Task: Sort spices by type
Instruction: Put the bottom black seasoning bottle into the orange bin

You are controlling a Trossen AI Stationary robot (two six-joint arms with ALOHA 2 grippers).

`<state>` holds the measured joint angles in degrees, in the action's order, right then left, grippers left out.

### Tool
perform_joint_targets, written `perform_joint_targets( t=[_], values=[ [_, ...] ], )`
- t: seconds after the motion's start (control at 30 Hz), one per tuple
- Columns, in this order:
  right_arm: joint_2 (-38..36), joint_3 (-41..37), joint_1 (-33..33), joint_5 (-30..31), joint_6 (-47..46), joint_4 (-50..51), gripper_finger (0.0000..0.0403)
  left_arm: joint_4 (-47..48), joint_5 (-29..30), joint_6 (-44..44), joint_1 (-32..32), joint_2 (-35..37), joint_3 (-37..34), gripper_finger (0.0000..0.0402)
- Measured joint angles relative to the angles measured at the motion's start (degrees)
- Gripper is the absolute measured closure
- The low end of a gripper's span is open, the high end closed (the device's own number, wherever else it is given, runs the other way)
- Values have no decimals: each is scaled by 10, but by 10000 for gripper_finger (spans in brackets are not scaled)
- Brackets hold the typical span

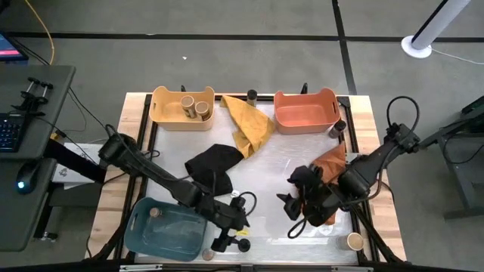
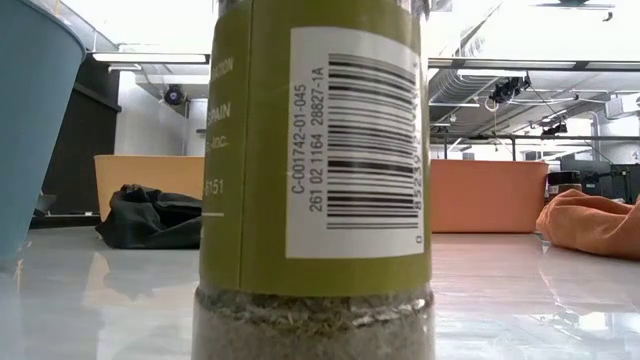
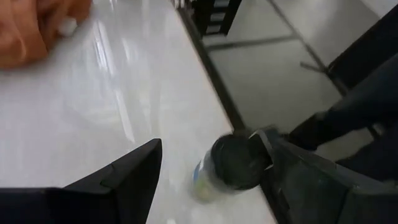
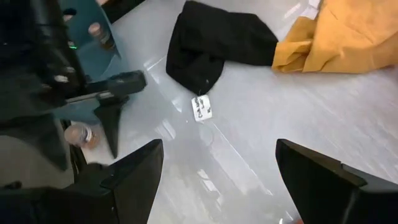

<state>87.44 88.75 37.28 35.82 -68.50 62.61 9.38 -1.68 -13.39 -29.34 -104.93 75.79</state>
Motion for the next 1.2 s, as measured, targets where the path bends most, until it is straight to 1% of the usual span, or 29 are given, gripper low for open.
perform_joint_targets(
  t=[0.1, 0.2, 0.27, 0.43, 0.57, 0.67, 0.87, 1.0, 1.2],
  values=[
    [0, 0, 6, -3, 15, 1, 96, 10, 0, 0, -10, -16, 0, 113],
    [0, 0, 8, -4, 29, 9, 96, 3, 6, 0, -26, -17, 0, 113],
    [0, 0, 8, -5, 29, 21, 96, -10, 26, 11, -37, -15, 1, 113],
    [0, 0, 7, -2, 29, 35, 96, -2, 86, 71, -61, -12, 1, 113],
    [0, 0, 7, 0, 29, 40, 96, -3, 127, 100, -65, -16, 1, 113],
    [0, 0, 7, 0, 29, 41, 96, -4, 126, 101, -59, -17, 1, 113],
    [0, 0, 7, 0, 26, 40, 96, -18, 95, 101, -58, -18, 1, 113],
    [0, 0, 7, 0, 25, 40, 96, -20, 95, 106, -59, -26, 1, 113],
    [0, 0, 6, 0, 23, 39, 96, -40, 100, 99, -58, -56, 0, 113]
  ],
)
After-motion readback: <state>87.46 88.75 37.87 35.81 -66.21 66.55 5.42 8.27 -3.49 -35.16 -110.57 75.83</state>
